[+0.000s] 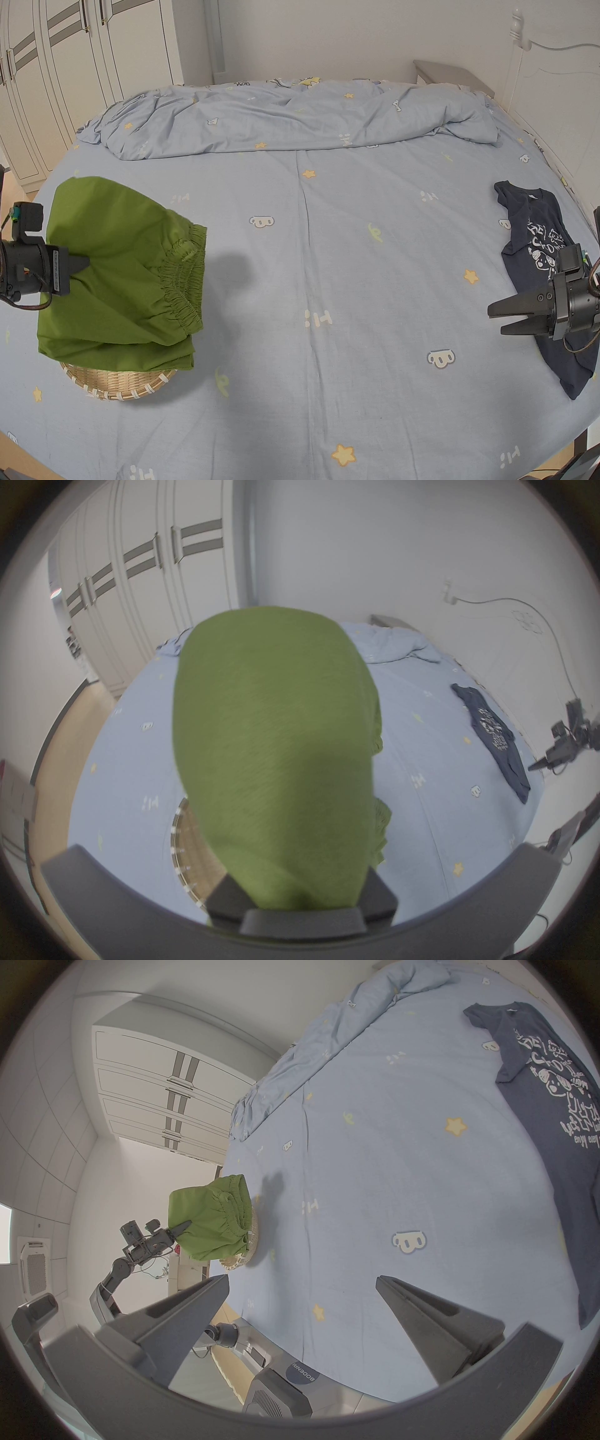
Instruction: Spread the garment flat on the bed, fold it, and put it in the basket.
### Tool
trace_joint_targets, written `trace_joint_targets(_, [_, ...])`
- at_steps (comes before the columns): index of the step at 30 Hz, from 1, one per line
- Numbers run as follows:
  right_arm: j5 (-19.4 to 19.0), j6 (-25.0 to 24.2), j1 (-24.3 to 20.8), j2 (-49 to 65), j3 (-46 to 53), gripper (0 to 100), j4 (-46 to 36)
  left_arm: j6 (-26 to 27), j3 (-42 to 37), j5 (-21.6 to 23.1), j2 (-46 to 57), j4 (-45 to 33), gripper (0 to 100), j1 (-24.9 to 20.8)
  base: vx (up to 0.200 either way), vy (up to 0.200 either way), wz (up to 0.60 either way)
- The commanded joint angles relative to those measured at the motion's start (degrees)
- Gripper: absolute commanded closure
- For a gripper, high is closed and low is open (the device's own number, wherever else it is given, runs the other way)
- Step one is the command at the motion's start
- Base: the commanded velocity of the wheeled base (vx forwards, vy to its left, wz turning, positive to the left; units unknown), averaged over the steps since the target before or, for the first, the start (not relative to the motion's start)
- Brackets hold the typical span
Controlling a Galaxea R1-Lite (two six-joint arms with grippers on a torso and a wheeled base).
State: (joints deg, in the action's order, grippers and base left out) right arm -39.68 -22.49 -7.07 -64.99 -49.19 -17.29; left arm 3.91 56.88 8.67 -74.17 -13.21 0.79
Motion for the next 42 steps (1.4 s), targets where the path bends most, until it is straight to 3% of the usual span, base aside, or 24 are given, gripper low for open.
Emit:
trace_joint_targets(1, [1.80,0.34,-0.22,-0.49,0.94,0,0.32,-3.47,-4.50,0.03,-1.77,-0.94,100,3.51,0.000,0.000,0.00])
trace_joint_targets(5, [3.29,0.43,-1.10,-0.31,0.85,0,0.32,-4.09,-7.93,0.03,-4.41,-0.94,100,9.23,0.000,0.000,0.00])
trace_joint_targets(16, [3.21,0.34,-1.02,-0.14,0.76,0,0.24,-3.91,-8.19,-0.41,-24.71,3.37,100,16.26,0.000,0.000,0.00])
trace_joint_targets(30, [3.29,0.43,-1.19,-0.23,0.85,0,0.32,-3.21,-8.45,-0.76,-26.20,3.99,100,15.73,0.000,0.000,0.00])
trace_joint_targets(36, [3.29,0.43,-1.19,-0.31,0.85,0,0.32,-3.39,-8.81,-3.75,-26.03,3.99,100,15.03,0.000,0.000,0.00])
trace_joint_targets(37, [3.29,0.43,-1.19,-0.23,0.85,0,0.32,-3.47,-8.89,-4.71,-25.68,3.99,0,14.76,0.000,0.000,0.00])
trace_joint_targets(42, [3.29,0.43,-1.19,-0.14,0.85,0,0.32,-4.00,-8.89,-4.62,-21.02,3.99,0,14.24,0.000,0.000,0.00])
